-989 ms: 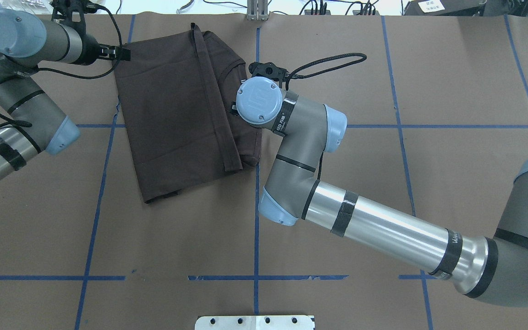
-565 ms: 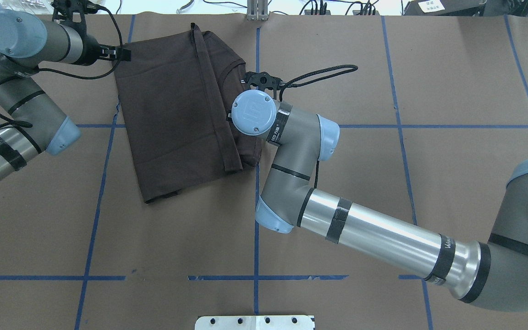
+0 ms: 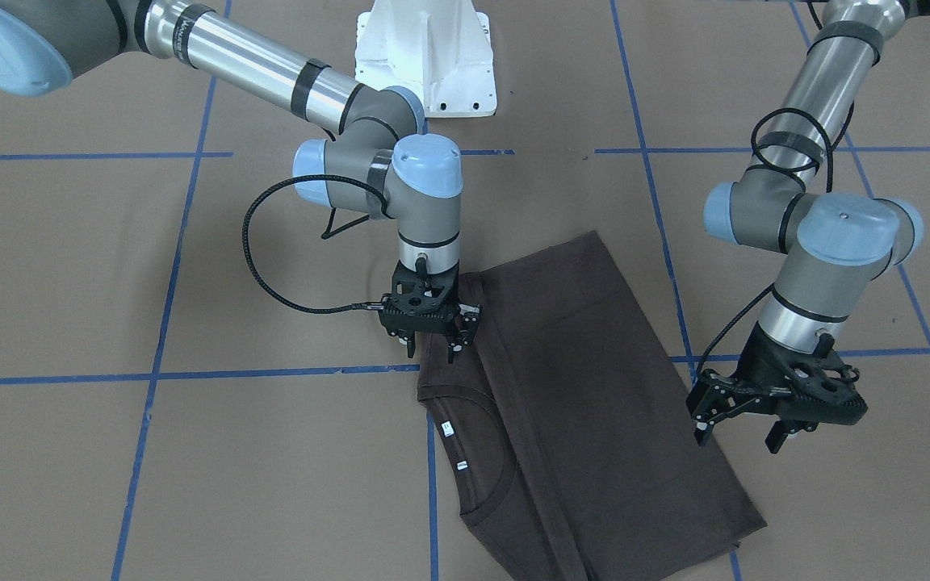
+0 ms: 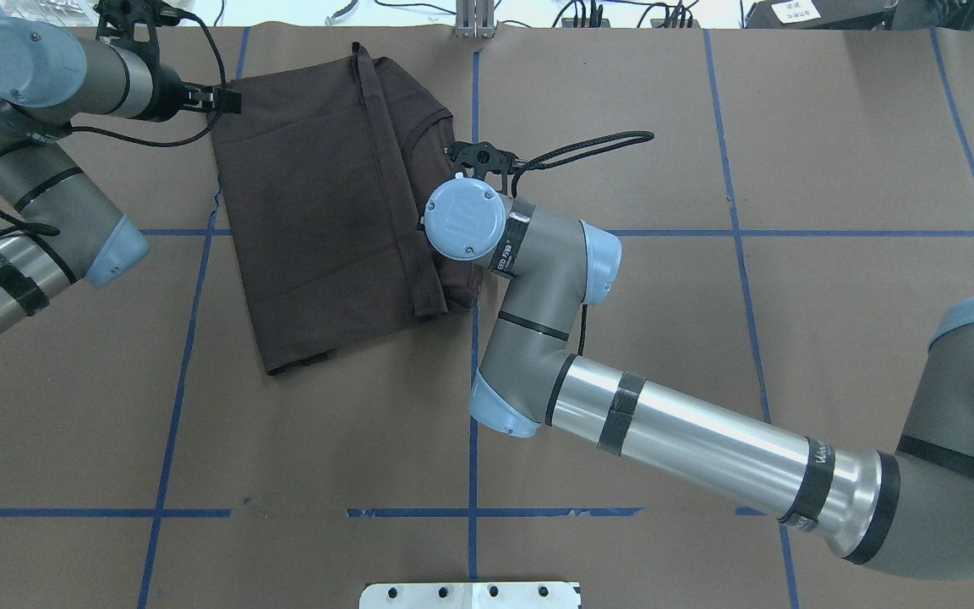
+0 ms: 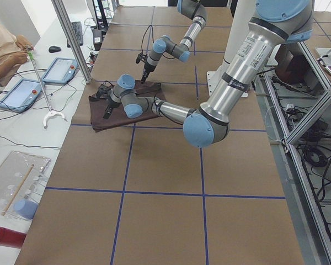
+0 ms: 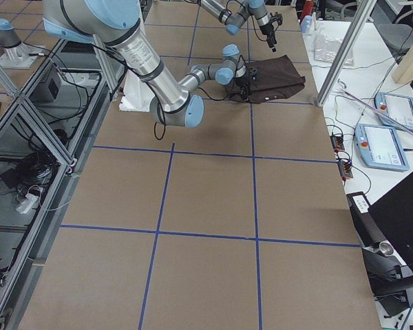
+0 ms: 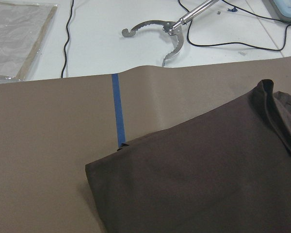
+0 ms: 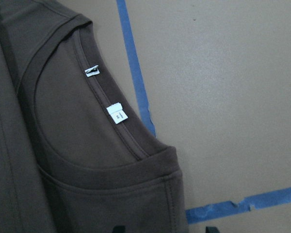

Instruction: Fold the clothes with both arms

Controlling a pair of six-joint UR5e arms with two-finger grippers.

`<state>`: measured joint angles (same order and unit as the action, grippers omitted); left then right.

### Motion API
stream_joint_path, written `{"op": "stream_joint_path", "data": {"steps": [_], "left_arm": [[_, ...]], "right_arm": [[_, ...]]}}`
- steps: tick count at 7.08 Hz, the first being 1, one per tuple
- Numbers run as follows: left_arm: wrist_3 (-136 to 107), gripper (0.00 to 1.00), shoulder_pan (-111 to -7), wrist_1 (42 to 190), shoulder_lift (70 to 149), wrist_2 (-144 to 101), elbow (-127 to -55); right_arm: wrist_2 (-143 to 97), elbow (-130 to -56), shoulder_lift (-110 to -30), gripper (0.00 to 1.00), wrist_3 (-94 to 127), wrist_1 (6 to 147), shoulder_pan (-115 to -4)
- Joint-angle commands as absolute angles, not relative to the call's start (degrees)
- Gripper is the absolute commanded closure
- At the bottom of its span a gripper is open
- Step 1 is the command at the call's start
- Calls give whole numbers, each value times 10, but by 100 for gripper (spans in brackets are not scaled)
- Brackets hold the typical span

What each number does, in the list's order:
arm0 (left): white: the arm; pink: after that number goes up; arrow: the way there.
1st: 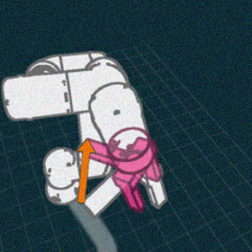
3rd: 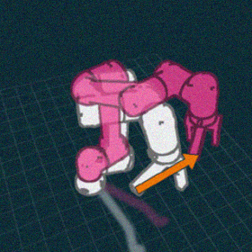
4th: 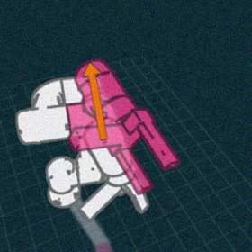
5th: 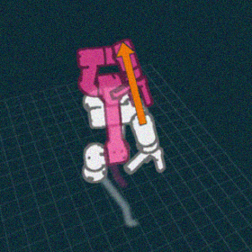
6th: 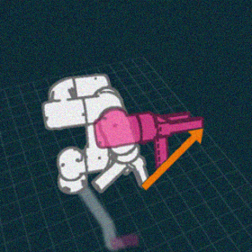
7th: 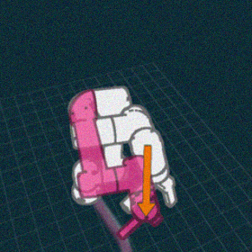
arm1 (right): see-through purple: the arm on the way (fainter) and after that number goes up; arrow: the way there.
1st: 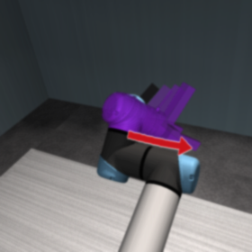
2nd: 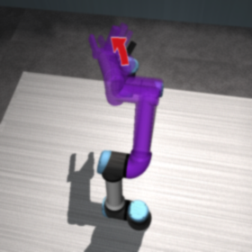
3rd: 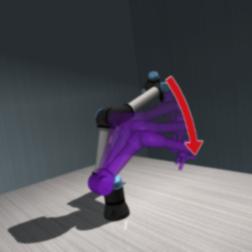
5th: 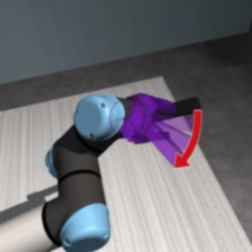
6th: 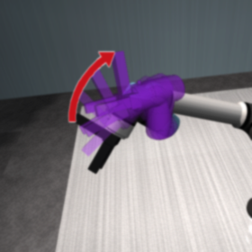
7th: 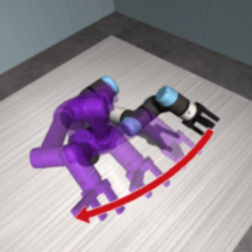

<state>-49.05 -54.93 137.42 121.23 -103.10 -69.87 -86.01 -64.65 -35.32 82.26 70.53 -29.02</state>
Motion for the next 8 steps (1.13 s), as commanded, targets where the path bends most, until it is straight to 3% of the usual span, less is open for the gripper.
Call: {"op": "stream_joint_path", "data": {"steps": [1,6,7,8], "left_arm": [[-490,0,-549,1375,1210,-1031,-699],[-490,0,-549,1375,1210,-1031,-699],[-490,0,-549,1375,1210,-1031,-699],[-490,0,-549,1375,1210,-1031,-699]], "right_arm": [[-860,-635,-345,40,823,700,-290],[-853,-630,-347,58,820,701,-287],[-853,-630,-348,84,820,701,-287],[-853,-631,-347,100,820,703,-287]]}}
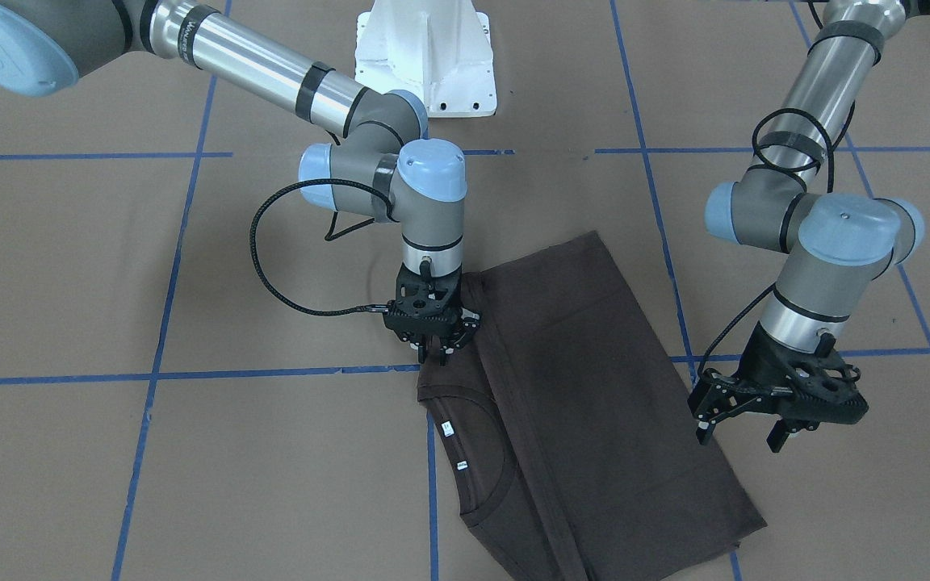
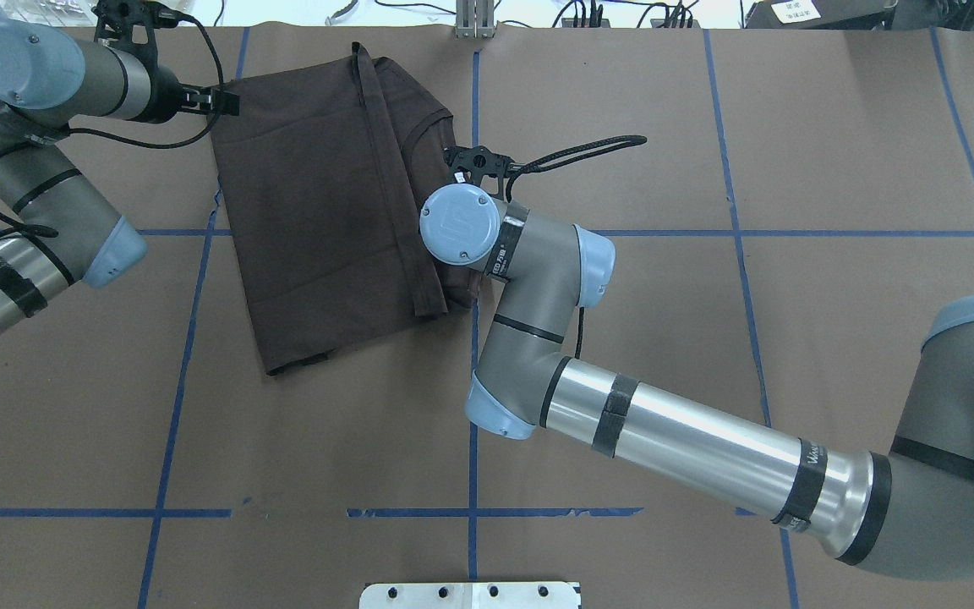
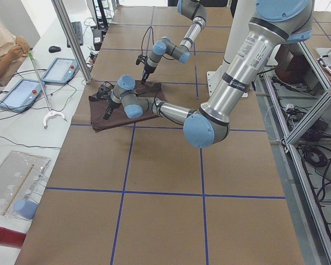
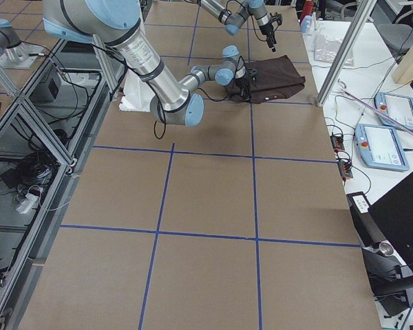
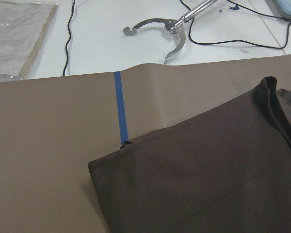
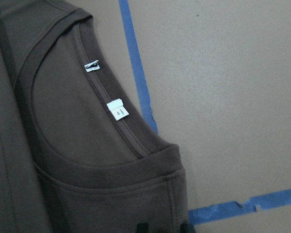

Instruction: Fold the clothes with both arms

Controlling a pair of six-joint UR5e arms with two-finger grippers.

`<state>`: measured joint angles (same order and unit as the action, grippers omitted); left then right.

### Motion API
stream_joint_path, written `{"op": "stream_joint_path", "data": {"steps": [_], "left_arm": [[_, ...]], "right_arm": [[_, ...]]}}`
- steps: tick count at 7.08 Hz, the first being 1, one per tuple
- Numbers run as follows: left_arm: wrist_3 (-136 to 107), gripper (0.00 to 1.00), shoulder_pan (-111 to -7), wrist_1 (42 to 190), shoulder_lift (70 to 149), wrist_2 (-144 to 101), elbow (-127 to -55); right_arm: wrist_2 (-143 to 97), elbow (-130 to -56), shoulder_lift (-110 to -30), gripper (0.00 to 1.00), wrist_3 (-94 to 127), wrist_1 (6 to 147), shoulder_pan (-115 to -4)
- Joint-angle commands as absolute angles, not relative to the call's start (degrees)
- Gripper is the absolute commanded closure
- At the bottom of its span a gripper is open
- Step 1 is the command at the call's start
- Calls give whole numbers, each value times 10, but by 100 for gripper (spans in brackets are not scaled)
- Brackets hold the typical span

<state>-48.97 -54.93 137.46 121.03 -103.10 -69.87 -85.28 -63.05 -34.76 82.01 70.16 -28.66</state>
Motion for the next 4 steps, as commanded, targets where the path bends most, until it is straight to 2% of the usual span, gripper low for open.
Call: {"op": "stream_joint_path", "data": {"steps": [1,3,4], "left_arm": [[-492,0,-549,1375,1210,-1031,-700],[-494,0,-549,1375,1211,-1031,-701],[-494,0,-549,1375,1211,-1031,-703]], "right_arm": [[-853,-631,-347,100,818,705,-287],[-857,-666,-357,100,819,724,-288],[-856,-734,-394,100,824,749,-287]]}}
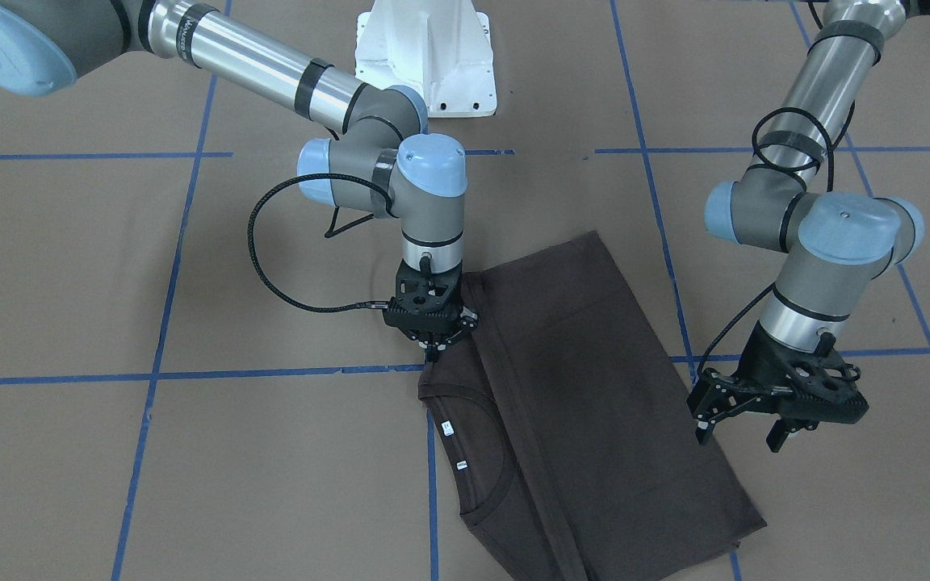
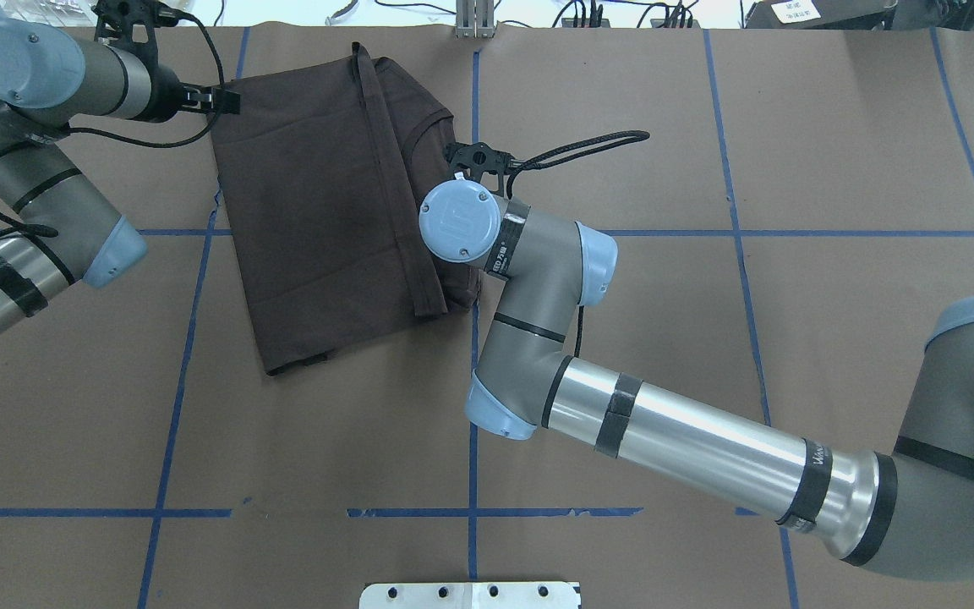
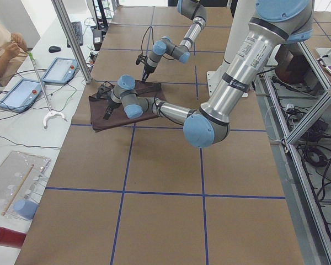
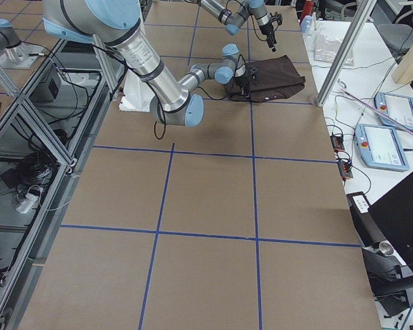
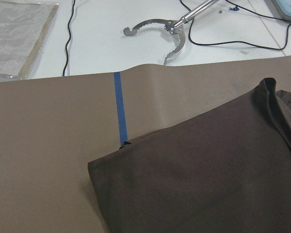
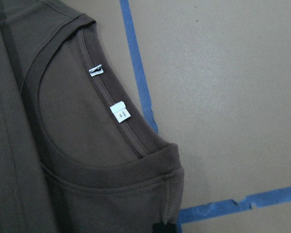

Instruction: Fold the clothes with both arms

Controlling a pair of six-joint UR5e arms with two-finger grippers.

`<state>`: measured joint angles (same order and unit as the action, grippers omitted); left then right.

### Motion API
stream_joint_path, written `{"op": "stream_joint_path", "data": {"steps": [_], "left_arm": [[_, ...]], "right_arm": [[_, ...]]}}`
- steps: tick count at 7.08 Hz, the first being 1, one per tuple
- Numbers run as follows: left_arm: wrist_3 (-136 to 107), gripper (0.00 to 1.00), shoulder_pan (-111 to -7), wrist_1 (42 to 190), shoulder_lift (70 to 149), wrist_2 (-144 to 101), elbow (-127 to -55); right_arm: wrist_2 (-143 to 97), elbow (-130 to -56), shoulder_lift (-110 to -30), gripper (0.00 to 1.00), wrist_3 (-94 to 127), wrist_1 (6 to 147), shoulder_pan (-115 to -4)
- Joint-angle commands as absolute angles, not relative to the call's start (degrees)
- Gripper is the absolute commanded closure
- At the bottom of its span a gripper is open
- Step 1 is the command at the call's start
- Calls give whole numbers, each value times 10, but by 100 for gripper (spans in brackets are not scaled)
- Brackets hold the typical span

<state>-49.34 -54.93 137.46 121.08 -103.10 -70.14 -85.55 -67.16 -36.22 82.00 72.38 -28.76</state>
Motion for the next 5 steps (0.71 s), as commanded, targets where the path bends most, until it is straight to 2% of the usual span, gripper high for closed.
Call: {"op": "stream_joint_path", "data": {"steps": [1,3,4,5], "left_arm": [[-495,0,-548,1375,1212,-1031,-703],[-495,0,-547,1375,1213,-1034,-705],[-496,0,-541,1374,1211,-1034,-713],[-497,0,-541,1374,1211,-1034,-715]], "right_arm": [[-849,-833,-462,100,827,774,-261],[-787,-1044,-618,100,831,808,-183],[-754,-1094,-679,100,848,812,-148],[-738,-1102,-699,100,856,812,-131]]}}
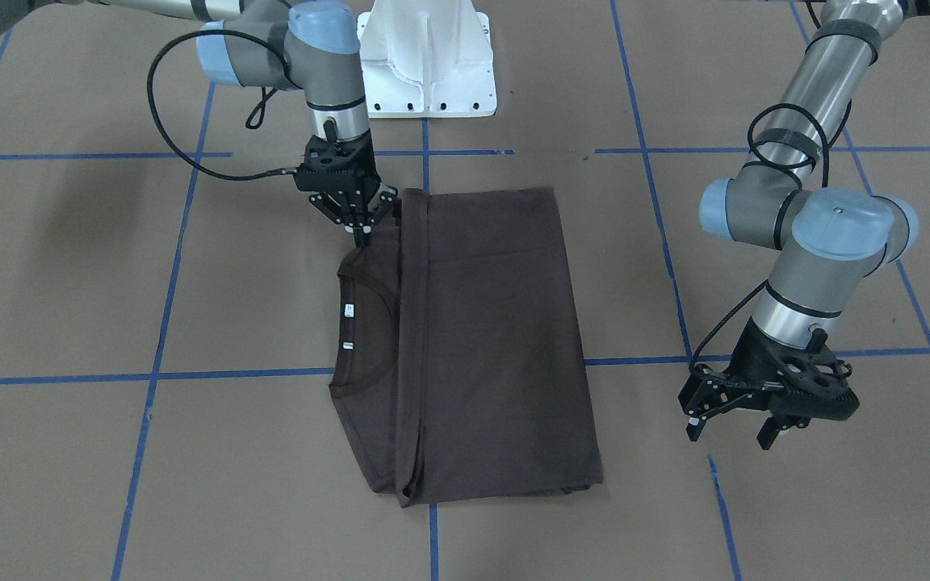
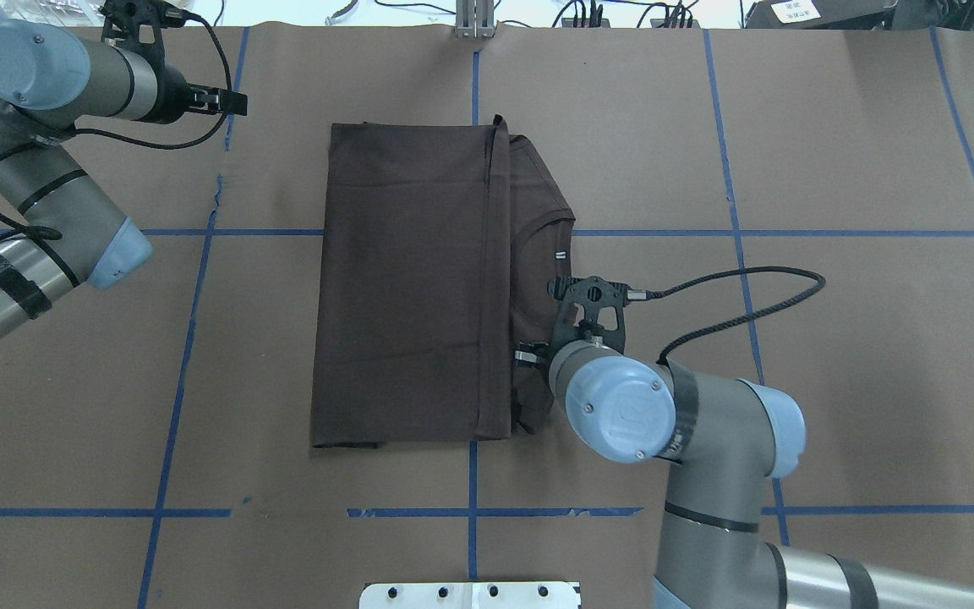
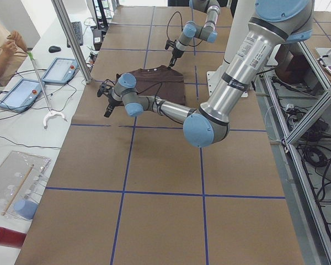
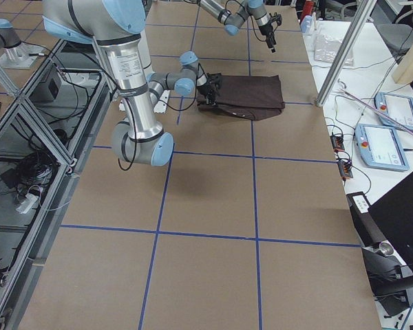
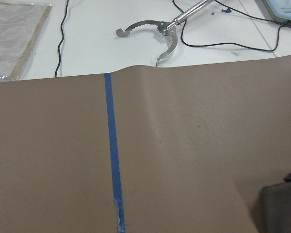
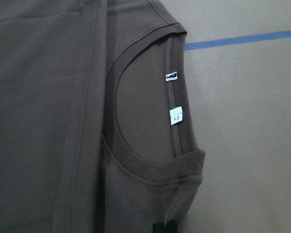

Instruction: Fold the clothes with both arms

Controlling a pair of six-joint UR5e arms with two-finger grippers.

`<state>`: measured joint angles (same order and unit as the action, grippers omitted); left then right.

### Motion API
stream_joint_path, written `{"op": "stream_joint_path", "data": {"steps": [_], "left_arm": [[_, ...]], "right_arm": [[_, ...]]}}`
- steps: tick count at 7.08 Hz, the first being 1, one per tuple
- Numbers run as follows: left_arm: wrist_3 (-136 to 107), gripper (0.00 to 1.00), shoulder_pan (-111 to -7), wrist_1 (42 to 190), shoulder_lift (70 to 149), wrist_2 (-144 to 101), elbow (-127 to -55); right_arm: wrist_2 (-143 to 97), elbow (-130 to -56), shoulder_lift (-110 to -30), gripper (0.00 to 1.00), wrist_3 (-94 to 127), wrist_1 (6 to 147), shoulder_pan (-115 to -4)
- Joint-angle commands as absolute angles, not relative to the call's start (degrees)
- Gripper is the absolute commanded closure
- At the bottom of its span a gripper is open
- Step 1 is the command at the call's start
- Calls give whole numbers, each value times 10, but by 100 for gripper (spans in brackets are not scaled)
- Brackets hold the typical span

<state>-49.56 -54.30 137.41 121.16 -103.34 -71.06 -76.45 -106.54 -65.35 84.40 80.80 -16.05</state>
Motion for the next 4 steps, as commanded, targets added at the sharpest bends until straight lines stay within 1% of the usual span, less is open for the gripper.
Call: {"op": "stream_joint_path", "data": {"steps": [1,2,3,4], "left_arm": [[-497,0,-541,1374,1211,-1034,-715],[-497,0,-540,1374,1210,-1034,-715],[-497,0,-540,1374,1210,-1034,-716],[-497,0,-540,1374,1210,-1034,-716]], "right_arm": [[-735,-1102,-705,100,855,812,-128],[-736,-1104,-709,100,855,812,-128],[-736,-1107,-715,69,855,812,-128],[-720,-1123,-725,1,853,813,-121]]}}
